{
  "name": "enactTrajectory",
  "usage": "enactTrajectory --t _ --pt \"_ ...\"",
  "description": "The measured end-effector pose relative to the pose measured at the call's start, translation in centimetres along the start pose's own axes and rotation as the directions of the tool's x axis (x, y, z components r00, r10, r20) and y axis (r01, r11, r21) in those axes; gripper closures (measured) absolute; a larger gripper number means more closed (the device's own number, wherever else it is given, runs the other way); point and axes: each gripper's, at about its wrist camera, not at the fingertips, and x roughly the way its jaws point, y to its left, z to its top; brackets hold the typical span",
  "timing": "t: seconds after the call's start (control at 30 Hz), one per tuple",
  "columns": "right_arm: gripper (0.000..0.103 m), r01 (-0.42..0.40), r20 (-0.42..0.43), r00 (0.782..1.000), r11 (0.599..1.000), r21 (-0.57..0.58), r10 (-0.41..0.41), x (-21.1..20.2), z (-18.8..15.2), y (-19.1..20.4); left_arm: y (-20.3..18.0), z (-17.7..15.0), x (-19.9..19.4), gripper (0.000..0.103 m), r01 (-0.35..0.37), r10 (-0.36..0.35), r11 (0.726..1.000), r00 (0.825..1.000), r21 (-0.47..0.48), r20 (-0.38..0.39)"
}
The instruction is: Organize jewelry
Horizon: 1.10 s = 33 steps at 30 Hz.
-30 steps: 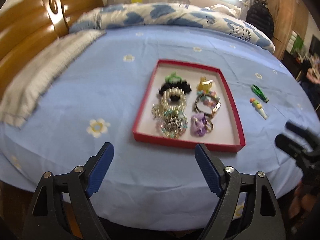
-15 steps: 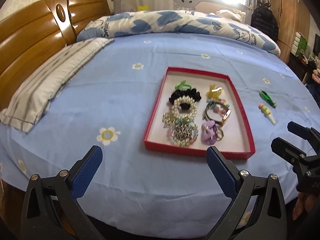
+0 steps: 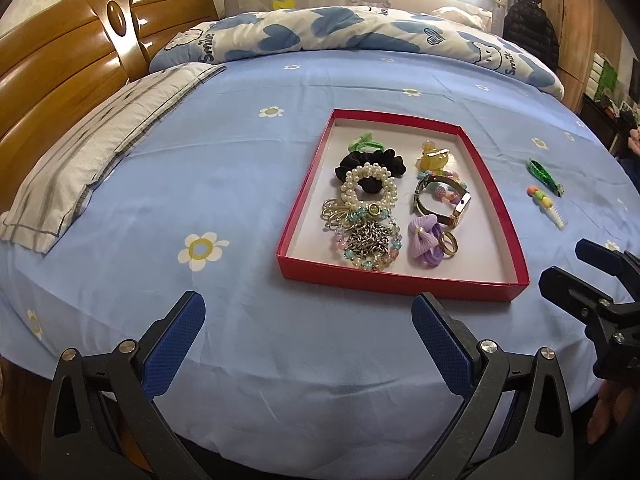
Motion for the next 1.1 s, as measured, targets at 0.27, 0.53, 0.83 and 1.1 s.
enactTrajectory --t 0.27,0.53,0.83,1.1 --pt "0.0 -0.017 0.001 1.0 1.0 0.011 0.017 0.2 -0.2 -0.1 -0.2 0.0 -0.4 0.0 0.0 0.0 1.0 1.0 0.008 0.026" --pt "0.0 -0.024 0.008 1.0 1.0 0.01 0.024 0.3 -0.2 0.1 -0.2 0.0 -0.4 0.0 -0.005 0.005 1.0 1.0 0.004 0.026" --pt "0.0 -0.036 0.031 0.999 0.999 0.008 0.036 0.2 -0.1 0.2 -0.4 0.0 -1.0 0.0 -0.003 0.003 1.0 0.999 0.003 0.05" --pt "0.0 -0.031 0.034 0.999 1.0 0.003 0.031 0.5 0.0 0.5 -0.5 0.1 -1.3 0.0 0.0 0.0 1.0 0.998 0.005 0.068"
